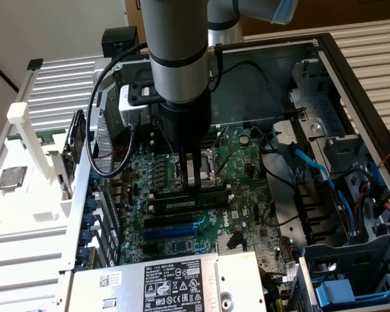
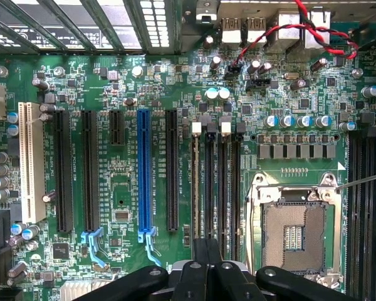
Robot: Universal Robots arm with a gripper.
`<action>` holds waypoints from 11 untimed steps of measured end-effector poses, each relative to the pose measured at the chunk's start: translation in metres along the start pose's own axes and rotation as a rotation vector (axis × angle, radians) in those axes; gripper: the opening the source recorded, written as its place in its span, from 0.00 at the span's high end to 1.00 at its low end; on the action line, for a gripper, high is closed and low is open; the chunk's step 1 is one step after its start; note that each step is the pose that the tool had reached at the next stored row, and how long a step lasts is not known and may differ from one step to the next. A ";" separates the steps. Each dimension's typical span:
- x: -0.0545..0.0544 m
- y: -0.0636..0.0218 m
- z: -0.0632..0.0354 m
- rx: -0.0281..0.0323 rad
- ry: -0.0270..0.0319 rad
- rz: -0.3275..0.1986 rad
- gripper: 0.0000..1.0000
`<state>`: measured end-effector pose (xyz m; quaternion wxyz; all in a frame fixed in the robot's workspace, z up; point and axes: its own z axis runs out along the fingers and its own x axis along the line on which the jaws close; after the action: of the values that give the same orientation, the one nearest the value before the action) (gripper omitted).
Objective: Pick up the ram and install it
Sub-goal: 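Press down the ram until it locks into place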
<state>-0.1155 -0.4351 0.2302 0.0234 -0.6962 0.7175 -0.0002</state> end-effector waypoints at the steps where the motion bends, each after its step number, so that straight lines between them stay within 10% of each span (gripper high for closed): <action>1: 0.000 0.0000 0.0000 0.0000 0.0000 0.000 0.90; 11: 0.000 0.0001 0.0007 -0.0001 0.0002 0.000 0.90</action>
<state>-0.1155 -0.4352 0.2295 0.0234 -0.6962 0.7175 -0.0003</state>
